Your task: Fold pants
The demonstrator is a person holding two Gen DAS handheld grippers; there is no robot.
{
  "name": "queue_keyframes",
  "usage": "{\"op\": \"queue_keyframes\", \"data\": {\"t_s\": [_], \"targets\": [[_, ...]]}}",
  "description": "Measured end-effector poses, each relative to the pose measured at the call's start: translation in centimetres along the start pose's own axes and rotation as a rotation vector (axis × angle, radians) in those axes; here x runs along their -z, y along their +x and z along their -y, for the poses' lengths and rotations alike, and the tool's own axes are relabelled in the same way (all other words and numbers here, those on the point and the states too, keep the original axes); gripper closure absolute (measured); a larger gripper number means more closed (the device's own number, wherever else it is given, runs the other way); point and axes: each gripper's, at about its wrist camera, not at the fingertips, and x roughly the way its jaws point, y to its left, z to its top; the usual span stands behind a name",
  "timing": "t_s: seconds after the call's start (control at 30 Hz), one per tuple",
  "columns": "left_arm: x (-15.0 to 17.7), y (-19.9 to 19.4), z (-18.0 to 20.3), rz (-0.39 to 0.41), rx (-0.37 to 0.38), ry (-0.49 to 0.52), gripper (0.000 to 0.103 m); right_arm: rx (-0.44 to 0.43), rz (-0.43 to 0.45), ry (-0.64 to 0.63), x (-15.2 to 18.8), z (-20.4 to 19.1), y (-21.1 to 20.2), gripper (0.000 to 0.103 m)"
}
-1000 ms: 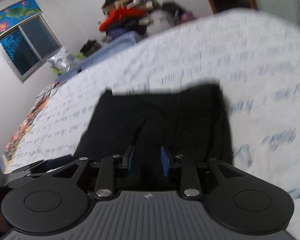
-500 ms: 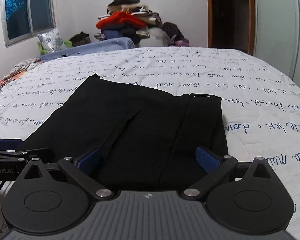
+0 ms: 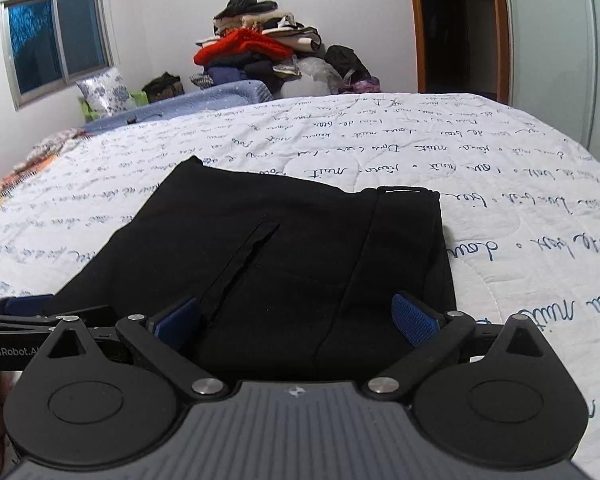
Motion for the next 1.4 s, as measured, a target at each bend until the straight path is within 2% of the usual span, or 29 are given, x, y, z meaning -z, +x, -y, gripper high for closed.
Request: {"op": "queue_keyframes", "data": {"t_s": [0.23,0.37,0.53,0.67,0.73,0.83,0.97,1.1,1.2,1.3,1.4], "targets": [[0.1,-0.1,0.0,0.004,0.000,-0.001,0.001,-0.010,0.024,0.019,0.4,-0.1,-0.4,0.000],[0.2,-0.2,-0.1,0.008,0.005,-0.008,0.001,-0.052,0.047,0.081,0.6,0.9,-1.0,0.000],[0.3,-0.4,-0.2,0.018,0.010,-0.019,0.000,-0.076,0.105,0.239,1.5,3.0,-2.6,0.000],[0.4,-0.6,-0.5,0.028,0.021,-0.036,0.000,-0.073,0.183,0.436,3.1,5.5,-4.4,0.000],[0.4,-0.8,-0.6,0.033,0.024,-0.041,0.000,-0.099,0.177,0.540,3.8,6.9,-4.6,0.000],[0.4,-0.8,-0.7,0.033,0.030,-0.047,0.000,-0.127,0.200,0.567,4.4,7.4,-5.3,0.000],[0.4,-1.0,-0.8,0.035,0.036,-0.053,0.000,-0.173,0.175,0.582,4.4,7.5,-5.6,0.000],[0.5,-1.0,-1.0,0.036,0.046,-0.063,0.000,-0.319,0.197,0.722,4.8,9.2,-6.9,0.000],[0.5,-1.1,-1.1,0.038,0.051,-0.068,0.000,-0.395,0.158,0.816,4.2,10.3,-6.8,0.000],[0.5,-1.2,-1.3,0.042,0.060,-0.080,0.000,-0.371,0.036,0.862,3.7,11.1,-5.2,0.000],[0.5,-1.1,-1.6,0.040,0.077,-0.097,0.000,-0.323,0.023,0.812,3.4,10.7,-5.1,0.000]]}}
